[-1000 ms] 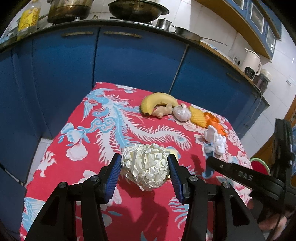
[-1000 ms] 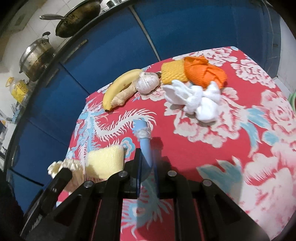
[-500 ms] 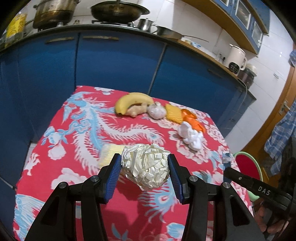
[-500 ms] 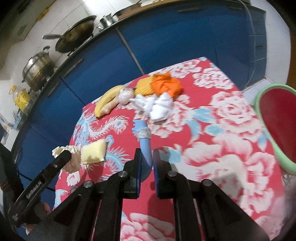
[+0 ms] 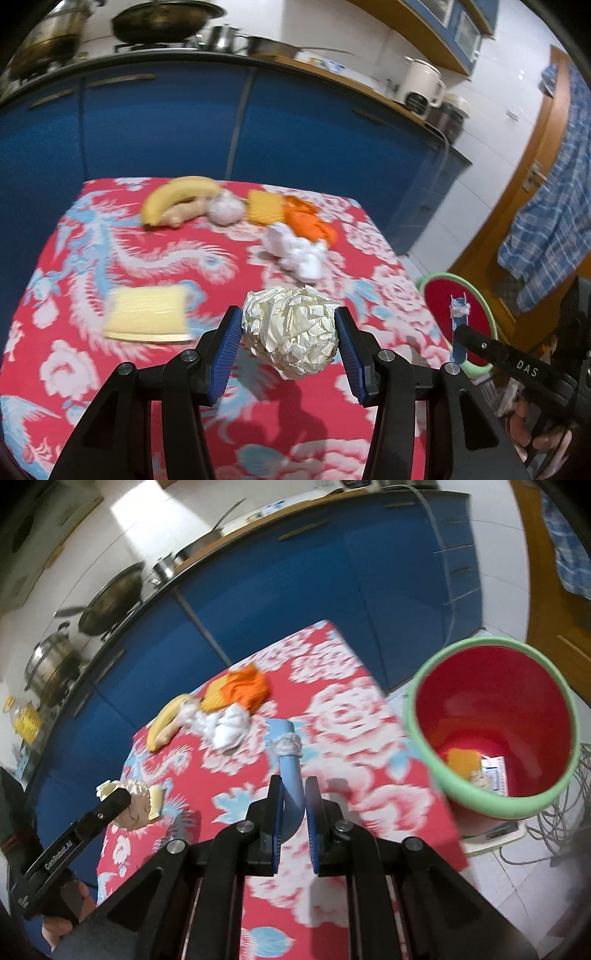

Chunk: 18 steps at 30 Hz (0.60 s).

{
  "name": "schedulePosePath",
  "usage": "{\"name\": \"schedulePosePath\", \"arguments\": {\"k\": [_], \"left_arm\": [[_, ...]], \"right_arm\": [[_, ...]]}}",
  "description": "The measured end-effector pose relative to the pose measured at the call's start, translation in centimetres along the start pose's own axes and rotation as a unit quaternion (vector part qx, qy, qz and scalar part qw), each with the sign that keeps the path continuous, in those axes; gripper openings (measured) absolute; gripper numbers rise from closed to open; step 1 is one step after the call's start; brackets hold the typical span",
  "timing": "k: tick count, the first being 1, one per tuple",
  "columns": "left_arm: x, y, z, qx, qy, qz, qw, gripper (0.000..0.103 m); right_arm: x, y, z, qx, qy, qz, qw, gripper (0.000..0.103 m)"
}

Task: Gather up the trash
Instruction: 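Carry the white ball and blue tube over the red bucket and release both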

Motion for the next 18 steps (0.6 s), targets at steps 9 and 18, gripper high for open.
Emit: {"name": "schedulePosePath", "arguments": {"k": [9, 18], "left_arm": [[1.9, -0.7, -6.3, 0.063, 0.031, 0.018, 0.9974, 0.052], [3.8, -1.1, -11.7, 0.114, 0.055, 0.029, 0.9915, 0.052]], "right_arm": [[-2.5, -0.4, -5.6, 0.048, 0.028, -0.031, 0.998, 0.014], [-3.8, -0.6, -10.5, 0.089, 0.054, -0.047, 0.993, 0.015]]}}
Point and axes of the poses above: each gripper's, at about its wrist camera, not at the fingertips, and x roughly the way its jaws point, z to its left, y to its underside, the point moved 2 cm from there along x, roughly the way its jaws point, and after that the axes turned 13 degrees about z, right-handed, at the moved point
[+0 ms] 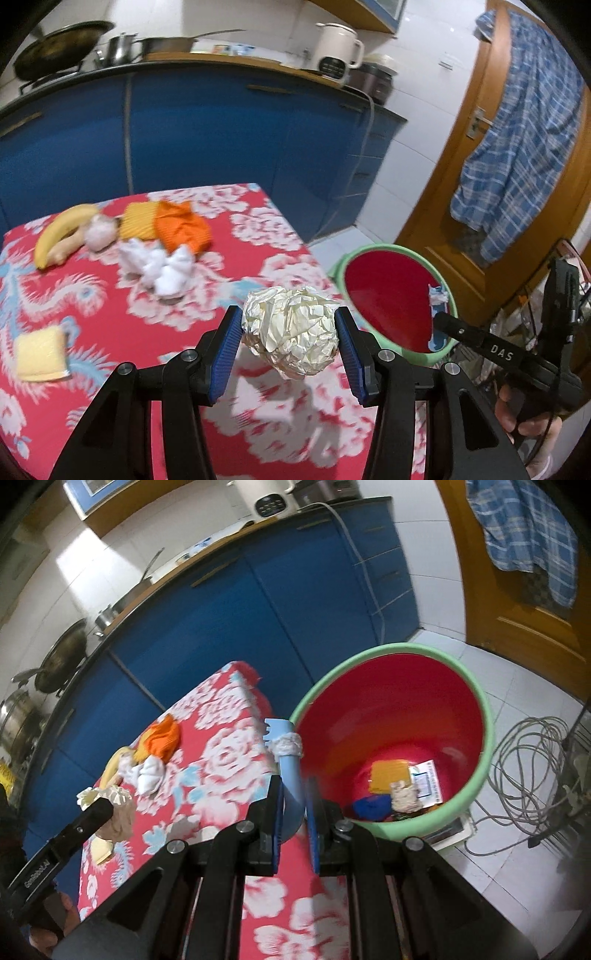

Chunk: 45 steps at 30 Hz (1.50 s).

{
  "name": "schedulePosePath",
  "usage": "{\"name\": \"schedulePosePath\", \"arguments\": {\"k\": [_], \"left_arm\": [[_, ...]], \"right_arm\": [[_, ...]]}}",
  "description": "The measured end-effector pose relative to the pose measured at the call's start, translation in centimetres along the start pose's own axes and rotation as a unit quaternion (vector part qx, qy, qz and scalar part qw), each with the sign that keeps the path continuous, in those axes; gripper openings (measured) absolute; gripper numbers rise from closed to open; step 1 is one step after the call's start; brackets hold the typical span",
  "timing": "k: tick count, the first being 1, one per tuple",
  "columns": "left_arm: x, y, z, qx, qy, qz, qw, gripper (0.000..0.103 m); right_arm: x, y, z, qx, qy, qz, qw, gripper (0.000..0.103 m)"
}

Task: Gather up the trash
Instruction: 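Carry the white ball and blue tube over the red bucket and release both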

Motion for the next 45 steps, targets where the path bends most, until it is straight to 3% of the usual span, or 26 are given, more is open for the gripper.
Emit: {"name": "schedulePosePath", "arguments": {"k": [11, 17, 32, 45], "left_arm": [[3.0, -1.2, -3.5, 0.030, 0.013, 0.019, 0.9993, 0.052], [4.7, -1.7, -4.9, 0.039, 0.018, 0.032, 0.9985, 0.052], [9.0, -2.3, -9.7, 0.088, 0.033, 0.059, 0.9938, 0.053], [10.9, -3.5, -12.2, 0.097, 0.052, 0.064, 0.9919, 0.067]], "right_arm": [[1.6, -1.3, -4.5, 0.043, 0.022, 0.008, 0.999, 0.015], [1.9, -1.7, -5.7, 0.042, 0.027, 0.010, 0.999, 0.030], [0.3, -1.7, -7.4, 0.038, 0.044, -0.014, 0.998, 0.034], [-0.7, -1.3, -8.9, 0.057, 0.051, -0.024, 0.997, 0.035]]}}
Point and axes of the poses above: each gripper's, at about its wrist camera, not at the fingertips, and x roughly the way its jaws point, z to its left, y to its underside, the point moved 2 cm from there along x, roughly the way its jaws point, and after that the axes turned 13 degrees about z, right-handed, at the moved point
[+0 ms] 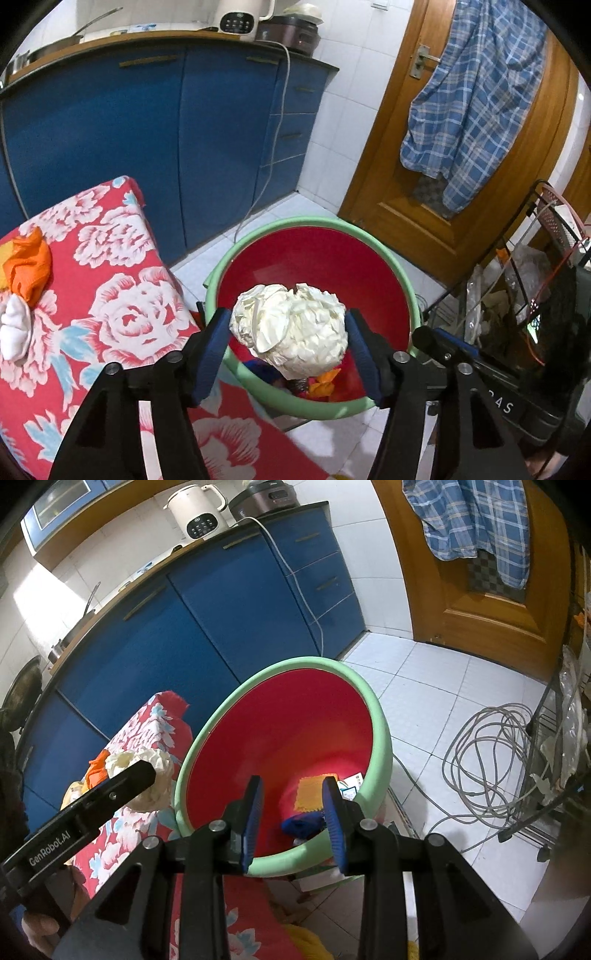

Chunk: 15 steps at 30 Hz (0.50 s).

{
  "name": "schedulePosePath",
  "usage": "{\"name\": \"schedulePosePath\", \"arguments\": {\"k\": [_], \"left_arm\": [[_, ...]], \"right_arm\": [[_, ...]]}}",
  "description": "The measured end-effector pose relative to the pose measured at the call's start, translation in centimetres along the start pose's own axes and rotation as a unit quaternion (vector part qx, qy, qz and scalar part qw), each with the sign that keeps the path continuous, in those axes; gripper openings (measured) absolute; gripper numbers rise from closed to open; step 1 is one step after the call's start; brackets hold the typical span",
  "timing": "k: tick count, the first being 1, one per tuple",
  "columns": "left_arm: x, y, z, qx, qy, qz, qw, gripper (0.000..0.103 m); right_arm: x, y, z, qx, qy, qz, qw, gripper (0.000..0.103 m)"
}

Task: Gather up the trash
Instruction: 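Carry the white ball and blue tube over the red bucket and release both, then move both open tools back over the table toward the white cloth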

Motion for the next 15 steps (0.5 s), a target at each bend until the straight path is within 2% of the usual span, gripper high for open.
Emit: {"name": "schedulePosePath", "arguments": {"k": [6, 15], "left_arm": [[0.0, 0.1, 0.4, -0.015, -0.003, 0.003, 0.9999, 0.069], [-2.0, 0.2, 2.0, -0.028, -0.029, -0.019, 0.9990, 0.069]], "right_arm": [[-0.1, 0.1, 0.2, -0.001, -0.002, -0.001, 1.000, 0.036], [-0.2, 0.5, 1.5, -0.013, -0.008, -0.001, 1.000, 0.041]]}}
Point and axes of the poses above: each gripper's, at about its wrist camera, not at the fingertips, and x roughly the way its jaws point, z to its left, y to its underside, the point moved 2 cm from there along x, roughly the way its jaws point, and after that the axes turned 13 degrees about z, right-handed, at the moved point
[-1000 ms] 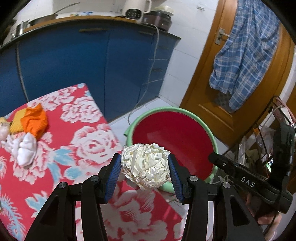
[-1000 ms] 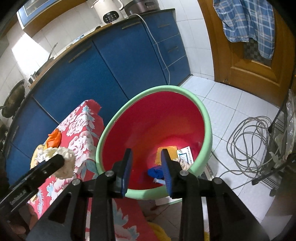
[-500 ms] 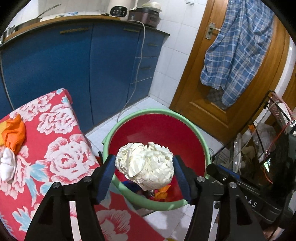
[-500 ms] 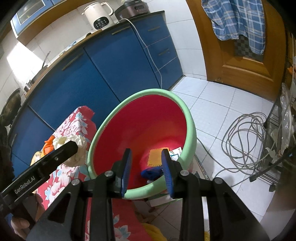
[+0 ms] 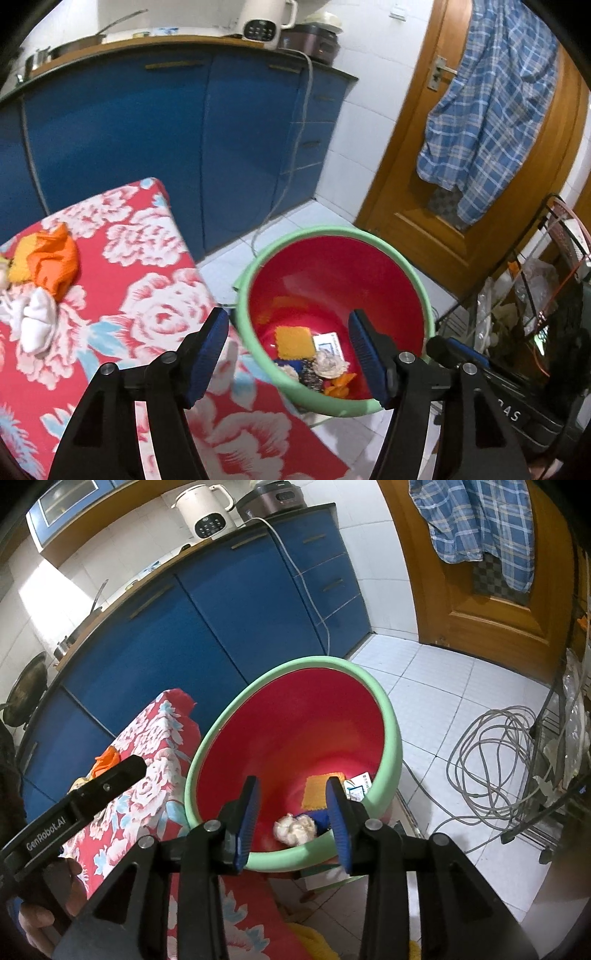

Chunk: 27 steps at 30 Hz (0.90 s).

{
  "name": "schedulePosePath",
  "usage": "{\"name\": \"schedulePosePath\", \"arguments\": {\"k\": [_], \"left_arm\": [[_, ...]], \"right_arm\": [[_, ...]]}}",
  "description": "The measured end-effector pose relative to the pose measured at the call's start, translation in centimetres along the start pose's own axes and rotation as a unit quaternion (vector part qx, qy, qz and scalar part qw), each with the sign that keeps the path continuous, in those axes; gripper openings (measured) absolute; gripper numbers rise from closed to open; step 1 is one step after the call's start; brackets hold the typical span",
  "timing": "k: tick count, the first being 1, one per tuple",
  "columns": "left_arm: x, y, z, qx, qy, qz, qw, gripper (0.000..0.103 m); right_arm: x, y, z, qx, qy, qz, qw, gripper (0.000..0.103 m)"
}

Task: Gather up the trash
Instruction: 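Move both open tools back over the table toward the white cloth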

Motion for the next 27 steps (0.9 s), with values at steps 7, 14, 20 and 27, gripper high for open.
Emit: {"name": "schedulePosePath", "arguments": {"k": [7, 14, 20, 27], "left_arm": [[-1.6, -0.1, 3.1, -0.030, -0.030, -0.017, 0.9989, 0.069], [-3.1, 0.1, 7.0, -0.070, -0.068, -0.032, 0.9947, 0.069], [-3.7, 0.3, 10.7, -0.096, -0.111, -0.033, 0.9886, 0.069], [-3.8, 1.0, 14.7, -0.125, -0.150, -0.020, 0.9805, 0.069]], "right_arm": [[0.0, 0.2, 1.3, -0.013, -0.004, 0.000, 1.000, 0.042], [0.3, 0.3, 3.0, -0.026, -0.011, 0.005, 1.000, 0.043], [0.4, 0.4, 4.2, -0.035, -0.014, 0.007, 0.999, 0.044], [0.6, 0.4, 5.5, -0.045, -0.021, 0.010, 0.999, 0.044]]}}
Point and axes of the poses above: each gripper's, at about its wrist camera, not at the fingertips, and x roughly the way its jaws point, z to its left, y to its underside, the point moved 2 cm from there along x, roughly the way its jaws point, and after that the axes turned 13 degrees about z, right-handed, at the moved point
